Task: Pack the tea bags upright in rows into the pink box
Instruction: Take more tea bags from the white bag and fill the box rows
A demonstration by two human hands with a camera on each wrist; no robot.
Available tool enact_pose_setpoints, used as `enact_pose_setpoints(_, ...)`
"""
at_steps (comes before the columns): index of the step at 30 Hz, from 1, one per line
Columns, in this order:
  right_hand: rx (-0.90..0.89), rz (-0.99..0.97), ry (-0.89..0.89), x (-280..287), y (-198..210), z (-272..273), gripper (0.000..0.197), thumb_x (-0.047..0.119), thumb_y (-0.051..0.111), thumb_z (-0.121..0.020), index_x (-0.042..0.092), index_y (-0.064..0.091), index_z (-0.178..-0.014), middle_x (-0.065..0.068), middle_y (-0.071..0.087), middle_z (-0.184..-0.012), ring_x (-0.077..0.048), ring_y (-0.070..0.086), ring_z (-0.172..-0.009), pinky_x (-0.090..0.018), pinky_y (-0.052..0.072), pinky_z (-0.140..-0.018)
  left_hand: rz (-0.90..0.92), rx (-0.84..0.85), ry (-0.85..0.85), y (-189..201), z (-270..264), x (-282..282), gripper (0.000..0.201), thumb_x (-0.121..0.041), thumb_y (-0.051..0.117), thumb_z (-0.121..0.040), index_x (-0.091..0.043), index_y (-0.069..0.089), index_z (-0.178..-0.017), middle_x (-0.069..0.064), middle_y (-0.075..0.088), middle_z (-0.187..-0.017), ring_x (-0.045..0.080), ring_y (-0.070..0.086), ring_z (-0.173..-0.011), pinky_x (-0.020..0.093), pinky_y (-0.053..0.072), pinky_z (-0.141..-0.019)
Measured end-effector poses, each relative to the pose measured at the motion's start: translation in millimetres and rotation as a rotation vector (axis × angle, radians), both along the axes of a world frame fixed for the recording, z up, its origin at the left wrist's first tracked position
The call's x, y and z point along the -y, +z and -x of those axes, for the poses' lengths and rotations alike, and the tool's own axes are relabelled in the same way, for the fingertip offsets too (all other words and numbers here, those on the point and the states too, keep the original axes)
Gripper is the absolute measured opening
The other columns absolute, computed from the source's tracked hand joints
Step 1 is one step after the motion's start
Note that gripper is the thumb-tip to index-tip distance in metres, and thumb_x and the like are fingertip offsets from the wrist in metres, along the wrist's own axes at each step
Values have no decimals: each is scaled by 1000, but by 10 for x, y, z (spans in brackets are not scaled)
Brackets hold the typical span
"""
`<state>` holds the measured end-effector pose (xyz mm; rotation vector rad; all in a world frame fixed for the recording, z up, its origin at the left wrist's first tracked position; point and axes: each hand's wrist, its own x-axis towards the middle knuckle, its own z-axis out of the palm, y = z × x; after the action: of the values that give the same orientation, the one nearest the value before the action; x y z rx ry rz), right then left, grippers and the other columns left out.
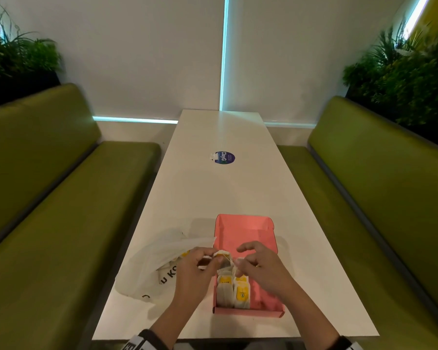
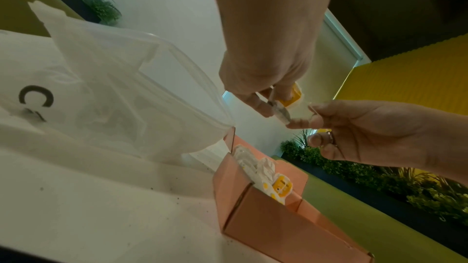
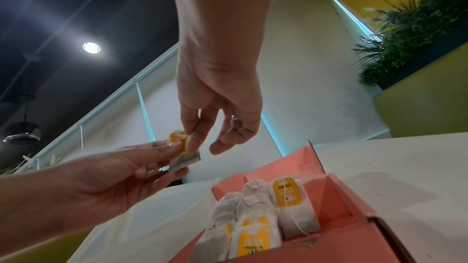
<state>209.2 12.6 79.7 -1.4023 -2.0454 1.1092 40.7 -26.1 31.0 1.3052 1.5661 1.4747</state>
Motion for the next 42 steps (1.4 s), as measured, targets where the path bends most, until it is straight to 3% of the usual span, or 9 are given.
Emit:
enact_pose_setpoints(4,107,-60,-13,-16,-65,33,19,20,66,-84,21,69,-65,9,58,-110,4,53,-69,-10,39,-67,-101,-47,-47,1,-34,-3,37,-3,76,-73,-38,71,-82,-12,67,-86,8,65,-77,21,53,-68)
enact_pose_setpoints(6,123,-71,-28,-23,-77,45,9,21,69,-82,15,72,-76,11,56,-106,2,51,-67,-16,43,-71,-132,-59,-72,0,-47,0,37,-5,78,-71,-38,70,-84,-13,67,-86,10,65,-79,24,54,-70)
enact_pose_setpoints(11,136,-141,-66,-57,-92,47,20,21,72,-81,10,73,-97,13,52,-105,2,48,-66,-6,37,-64,-143,-20,-134,24,-54,24,32,-4,78,-70,-34,71,-81,-11,68,-87,10,65,-80,29,56,-71)
enact_pose_setpoints(15,80,-82,-52,-69,-71,33,22,15,73,-79,9,73,-100,10,56,-110,-4,54,-72,-10,45,-70,-141,2,-209,78,-52,41,29,-1,77,-71,-29,72,-79,-9,68,-87,7,64,-78,20,52,-70)
enact_pose_setpoints(18,38,0,-21,-71,-50,13,27,11,72,-78,10,72,-105,11,58,-114,-14,62,-88,-19,50,-79,-119,17,-247,85,-43,46,33,-2,76,-73,-34,72,-79,-11,68,-86,6,64,-78,25,54,-73)
enact_pose_setpoints(25,-186,209,-37,-33,-33,-44,17,5,75,-73,17,70,-83,7,69,-96,-4,61,-72,-20,53,-70,-49,133,-251,152,-68,74,7,-16,75,-74,-15,72,-80,2,71,-82,15,67,-79,25,55,-70)
enact_pose_setpoints(30,-110,260,22,-11,-66,-58,17,13,75,-73,16,72,-89,-6,70,-83,-8,62,-75,-27,52,-75,25,274,-193,202,-116,73,9,-6,67,-81,-8,65,-73,-9,64,-62,0,59,-63,15,49,-59)
enact_pose_setpoints(39,-209,242,58,26,-30,-42,17,19,74,-78,12,69,-93,2,69,-79,-6,63,-70,-22,51,-72,54,338,-176,158,-123,63,5,-10,67,-82,-6,65,-79,7,63,-70,13,59,-65,25,53,-60)
enact_pose_setpoints(42,-183,223,56,29,-26,-39,15,18,72,-80,9,69,-92,2,68,-77,-4,61,-68,-20,50,-70,66,353,-200,165,-136,75,3,-7,66,-83,-9,67,-82,2,68,-72,12,63,-70,27,54,-62)
